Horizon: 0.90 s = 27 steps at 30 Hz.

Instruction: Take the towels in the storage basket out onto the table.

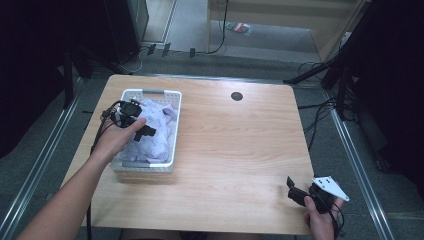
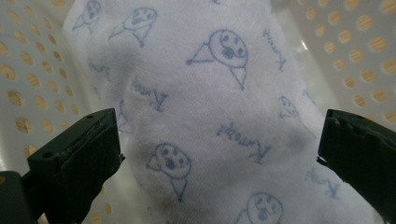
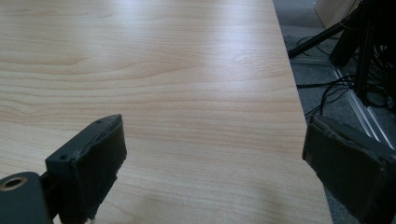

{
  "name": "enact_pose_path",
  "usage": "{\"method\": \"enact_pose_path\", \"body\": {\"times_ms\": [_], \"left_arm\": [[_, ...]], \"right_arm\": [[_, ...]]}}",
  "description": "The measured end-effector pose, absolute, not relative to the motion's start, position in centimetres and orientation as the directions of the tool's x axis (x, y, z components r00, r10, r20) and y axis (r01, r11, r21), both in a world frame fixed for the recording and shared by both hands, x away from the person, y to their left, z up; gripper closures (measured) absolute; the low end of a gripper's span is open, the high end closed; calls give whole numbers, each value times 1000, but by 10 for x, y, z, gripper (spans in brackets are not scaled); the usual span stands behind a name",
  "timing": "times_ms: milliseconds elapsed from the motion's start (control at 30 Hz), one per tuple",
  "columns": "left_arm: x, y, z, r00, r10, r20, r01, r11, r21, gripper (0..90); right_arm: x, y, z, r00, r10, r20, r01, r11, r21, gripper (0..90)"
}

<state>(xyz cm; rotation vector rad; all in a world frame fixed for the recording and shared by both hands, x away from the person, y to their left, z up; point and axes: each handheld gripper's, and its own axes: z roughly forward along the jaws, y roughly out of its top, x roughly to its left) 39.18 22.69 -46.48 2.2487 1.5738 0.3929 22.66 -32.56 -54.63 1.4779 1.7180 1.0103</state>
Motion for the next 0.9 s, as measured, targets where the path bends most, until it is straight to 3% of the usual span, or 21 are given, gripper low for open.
{"method": "enact_pose_path", "body": {"times_ms": [400, 567, 633, 700, 900], "left_arm": [[405, 210, -490, 325, 944, 58, 884, -325, 337, 5], [404, 206, -498, 329, 937, 114, 894, -348, 283, 70], [404, 204, -499, 328, 934, 144, 892, -356, 279, 154], [404, 203, -501, 329, 932, 154, 892, -360, 273, 171], [402, 202, -500, 344, 922, 176, 878, -383, 286, 419]], "right_arm": [[227, -326, -546, -158, 987, 15, 490, 66, 869, 62], [227, -325, -546, -158, 987, 10, 490, 69, 869, 63], [227, -325, -546, -156, 988, 9, 491, 69, 869, 63], [227, -325, -546, -156, 988, 10, 491, 69, 868, 63], [227, -325, -546, -151, 988, 7, 492, 69, 868, 65]]}}
